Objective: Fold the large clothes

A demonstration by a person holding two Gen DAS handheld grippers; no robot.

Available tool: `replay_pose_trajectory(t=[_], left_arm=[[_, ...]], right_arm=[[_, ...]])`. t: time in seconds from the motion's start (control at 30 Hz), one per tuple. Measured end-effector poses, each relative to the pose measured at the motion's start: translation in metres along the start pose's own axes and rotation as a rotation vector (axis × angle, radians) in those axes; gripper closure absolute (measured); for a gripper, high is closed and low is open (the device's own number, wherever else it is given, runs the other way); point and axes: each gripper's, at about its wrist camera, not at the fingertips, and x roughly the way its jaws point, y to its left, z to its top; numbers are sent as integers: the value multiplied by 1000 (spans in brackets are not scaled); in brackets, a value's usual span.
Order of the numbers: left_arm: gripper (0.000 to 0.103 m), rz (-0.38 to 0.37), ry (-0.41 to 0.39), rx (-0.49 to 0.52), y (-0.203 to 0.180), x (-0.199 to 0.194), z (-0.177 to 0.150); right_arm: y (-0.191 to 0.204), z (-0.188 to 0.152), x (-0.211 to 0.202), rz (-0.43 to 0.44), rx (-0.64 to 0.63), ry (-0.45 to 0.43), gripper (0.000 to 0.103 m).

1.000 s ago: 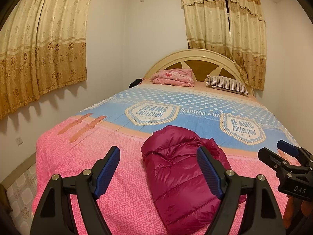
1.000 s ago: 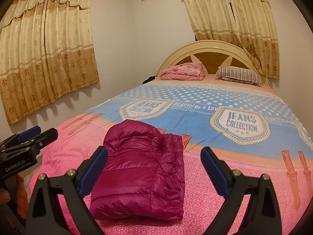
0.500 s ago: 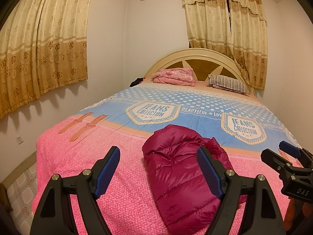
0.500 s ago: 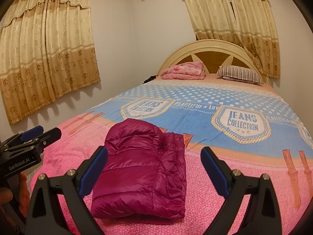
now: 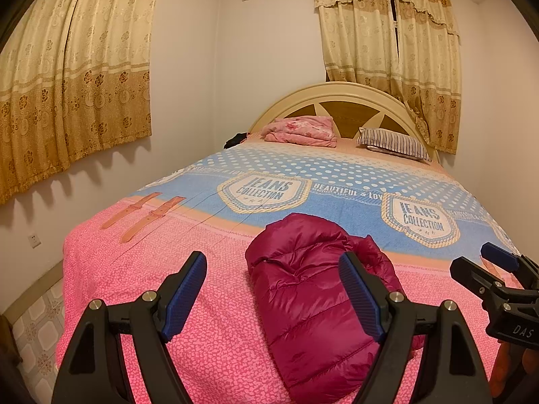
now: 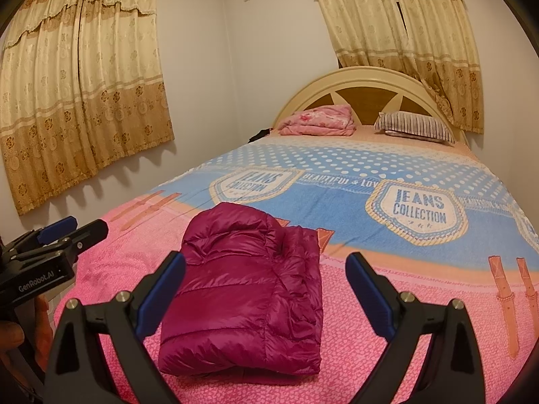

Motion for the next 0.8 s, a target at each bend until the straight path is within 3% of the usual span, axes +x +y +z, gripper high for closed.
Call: replay_pose_trajectory(t=[0.8], left_arm=[[22, 19, 14, 20, -3, 3, -1]], right_arm=[[5, -3, 0, 13, -15, 5, 5]])
